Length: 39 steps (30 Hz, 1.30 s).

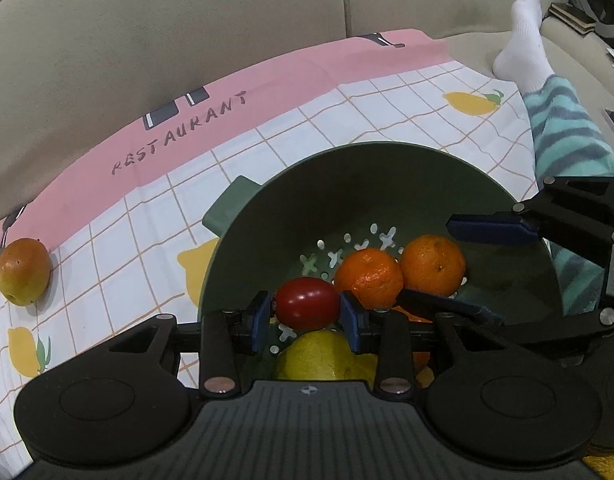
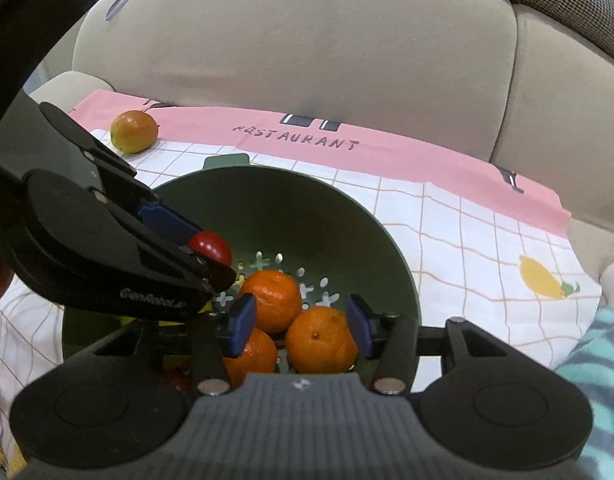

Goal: Organize fruits
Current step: 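Open both tools to drop the tomato and orange into the colander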

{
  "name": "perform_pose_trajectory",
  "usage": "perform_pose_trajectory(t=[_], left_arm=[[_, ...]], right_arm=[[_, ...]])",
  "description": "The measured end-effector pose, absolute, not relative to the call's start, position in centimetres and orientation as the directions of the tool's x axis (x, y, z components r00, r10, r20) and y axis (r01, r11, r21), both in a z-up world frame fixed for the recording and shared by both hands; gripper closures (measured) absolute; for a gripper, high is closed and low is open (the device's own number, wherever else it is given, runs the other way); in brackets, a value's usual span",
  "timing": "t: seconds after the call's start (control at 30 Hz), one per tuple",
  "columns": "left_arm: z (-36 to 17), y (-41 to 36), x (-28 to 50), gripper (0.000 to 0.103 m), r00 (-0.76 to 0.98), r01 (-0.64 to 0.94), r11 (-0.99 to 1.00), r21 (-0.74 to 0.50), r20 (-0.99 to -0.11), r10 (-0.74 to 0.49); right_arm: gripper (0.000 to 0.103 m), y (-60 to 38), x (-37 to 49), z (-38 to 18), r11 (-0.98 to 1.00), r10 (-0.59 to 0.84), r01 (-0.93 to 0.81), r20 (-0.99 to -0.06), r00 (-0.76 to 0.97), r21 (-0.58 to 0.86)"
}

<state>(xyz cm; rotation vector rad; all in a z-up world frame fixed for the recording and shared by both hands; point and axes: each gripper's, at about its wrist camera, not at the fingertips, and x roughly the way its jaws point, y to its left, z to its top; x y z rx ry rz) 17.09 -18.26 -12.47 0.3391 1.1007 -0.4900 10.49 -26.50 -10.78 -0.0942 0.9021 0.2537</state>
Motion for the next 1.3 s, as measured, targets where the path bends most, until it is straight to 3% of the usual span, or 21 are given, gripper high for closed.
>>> perform_pose_trajectory(t=[0.47,0.7,0.9,1.3], left_arm=[[-12.3,-18.2,16.8,0.055,0.360,0.525,0.851,0.027,-0.913,-0.193],[-10.2,-17.4,15.8,0.054,0.398,0.508,0.861,0.009,-0.889,-0.226],[-8.0,-16.5,14.5,0.047,0.452,0.494,0.870,-0.003,-0.854,-0.259],[-5.5,-12.3,11.3,0.033,0.555,0.407,0.913,-0.032,-0.785,-0.275]], right_arm=[[0.047,-26.9,9.7,-10.8,0.977,0.161,-0.210,-0.784,0.599,0.040],[0.034,-27.1,9.2,-9.8,0.984,0.156,-0.161,-0.770,0.619,0.070],[0.021,-27.7,8.3,-8.7,0.988,0.155,-0.084,-0.761,0.630,0.131],[0.008,-25.6,5.7,-7.2,0.981,0.163,-0.028,-0.746,0.646,0.191]])
